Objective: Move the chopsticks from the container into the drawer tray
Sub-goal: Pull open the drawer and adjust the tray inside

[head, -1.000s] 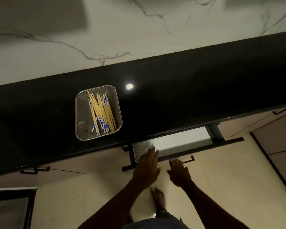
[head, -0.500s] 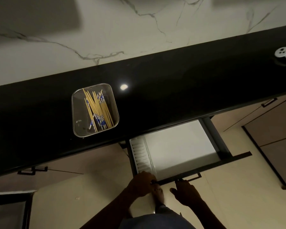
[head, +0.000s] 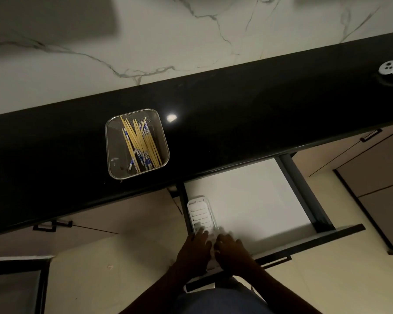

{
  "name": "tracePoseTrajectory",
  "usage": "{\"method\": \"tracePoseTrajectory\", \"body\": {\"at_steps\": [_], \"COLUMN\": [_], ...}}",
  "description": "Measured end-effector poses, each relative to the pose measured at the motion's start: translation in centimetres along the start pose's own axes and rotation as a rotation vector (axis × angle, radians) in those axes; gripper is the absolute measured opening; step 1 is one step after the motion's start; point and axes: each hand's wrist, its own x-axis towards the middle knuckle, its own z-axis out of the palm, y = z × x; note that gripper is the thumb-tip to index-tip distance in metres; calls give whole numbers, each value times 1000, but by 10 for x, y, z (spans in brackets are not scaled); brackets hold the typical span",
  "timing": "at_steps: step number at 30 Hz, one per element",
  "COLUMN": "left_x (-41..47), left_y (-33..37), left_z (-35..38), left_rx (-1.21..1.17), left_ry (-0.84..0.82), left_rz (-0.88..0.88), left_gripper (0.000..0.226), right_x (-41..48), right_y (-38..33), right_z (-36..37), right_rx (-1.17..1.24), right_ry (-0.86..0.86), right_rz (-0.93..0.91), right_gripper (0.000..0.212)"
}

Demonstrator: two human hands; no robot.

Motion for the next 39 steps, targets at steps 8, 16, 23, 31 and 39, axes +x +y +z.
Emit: {"method": "tracePoseTrajectory", "body": {"at_steps": [8, 16, 23, 31, 39], "left_x": [-3, 6, 11, 16, 15], "left_y": [5, 4, 2, -2, -17], "left_z": [22, 32, 38, 43, 31], "left_rx": [-64, -138, -161, -172, -245], "left_ry": [102, -51, -27, -17, 113], "left_rz": [-51, 0, 13, 44, 42], "left_gripper": [49, 44, 40, 43, 50], "right_x": [6, 3, 6, 6, 6], "right_y": [10, 8, 8, 5, 3], "right_z": [9, 14, 14, 9, -11], "right_rx": [258, 185, 149, 159, 116], "right_ry": [-96, -53, -69, -91, -19], "right_rz": [156, 229, 233, 241, 237], "right_gripper": [51, 35, 32, 31, 36]}}
